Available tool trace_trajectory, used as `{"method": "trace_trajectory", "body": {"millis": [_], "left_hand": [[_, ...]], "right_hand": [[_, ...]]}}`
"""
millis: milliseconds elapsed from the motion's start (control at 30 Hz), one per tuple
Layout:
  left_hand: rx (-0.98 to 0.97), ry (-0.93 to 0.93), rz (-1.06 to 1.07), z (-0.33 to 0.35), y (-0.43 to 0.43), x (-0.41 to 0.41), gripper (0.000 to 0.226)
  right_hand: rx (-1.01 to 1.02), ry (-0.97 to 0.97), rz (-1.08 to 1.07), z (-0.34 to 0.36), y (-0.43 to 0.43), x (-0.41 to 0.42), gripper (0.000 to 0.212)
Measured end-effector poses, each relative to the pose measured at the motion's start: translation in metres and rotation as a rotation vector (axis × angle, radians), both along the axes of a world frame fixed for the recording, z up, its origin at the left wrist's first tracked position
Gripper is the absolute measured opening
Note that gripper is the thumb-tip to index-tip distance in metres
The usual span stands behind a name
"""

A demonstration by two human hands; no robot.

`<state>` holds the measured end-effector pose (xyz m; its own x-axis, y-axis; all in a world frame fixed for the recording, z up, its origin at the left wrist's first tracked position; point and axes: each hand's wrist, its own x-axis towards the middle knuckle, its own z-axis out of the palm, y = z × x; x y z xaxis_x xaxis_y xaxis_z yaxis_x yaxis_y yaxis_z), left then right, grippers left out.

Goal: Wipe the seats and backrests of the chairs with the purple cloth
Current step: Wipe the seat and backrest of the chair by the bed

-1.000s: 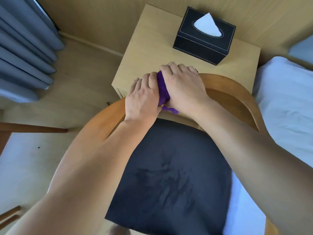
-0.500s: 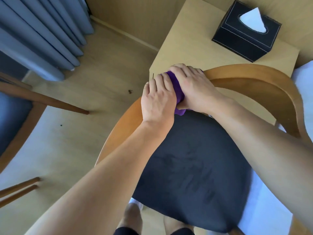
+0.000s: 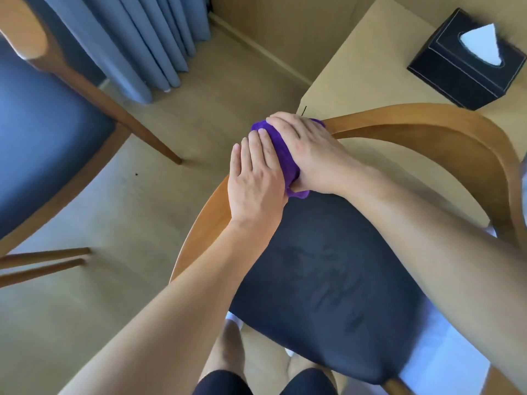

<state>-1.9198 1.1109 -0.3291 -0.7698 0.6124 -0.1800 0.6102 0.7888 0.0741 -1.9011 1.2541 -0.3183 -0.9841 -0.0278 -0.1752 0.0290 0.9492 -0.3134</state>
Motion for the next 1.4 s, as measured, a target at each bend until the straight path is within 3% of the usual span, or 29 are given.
{"method": "trace_trajectory", "body": {"millis": [167,567,733,900,1033,1233,1400], "left_hand": [[0.054,0.038,0.082,-0.005,-0.041,0.005,0.108],[0.051,0.011,0.119,-0.005,-0.043,0.008,0.1],[0.052,0.012,0.204,-0.002,-0.068,0.022,0.103],[0.054,0.026,0.356,0.001,-0.097,0.045,0.084],[0.019,0.01,0.465,0.0,-0.127,0.073,0.084],[0.048,0.059,0.704,0.0,-0.172,0.13,0.08],[0.159,0.162,0.846,-0.011,-0.203,0.175,0.085]], "right_hand": [[-0.011,0.064,0.068,-0.009,-0.037,-0.003,0.118],[-0.026,0.017,0.1,-0.001,-0.044,-0.006,0.12],[-0.036,-0.033,0.174,0.004,-0.069,-0.007,0.117],[0.01,-0.079,0.317,0.009,-0.103,-0.005,0.118],[0.046,-0.088,0.456,0.013,-0.139,0.008,0.115],[0.081,-0.08,0.683,0.014,-0.196,0.04,0.107],[0.123,-0.048,0.796,0.005,-0.238,0.075,0.075]]}}
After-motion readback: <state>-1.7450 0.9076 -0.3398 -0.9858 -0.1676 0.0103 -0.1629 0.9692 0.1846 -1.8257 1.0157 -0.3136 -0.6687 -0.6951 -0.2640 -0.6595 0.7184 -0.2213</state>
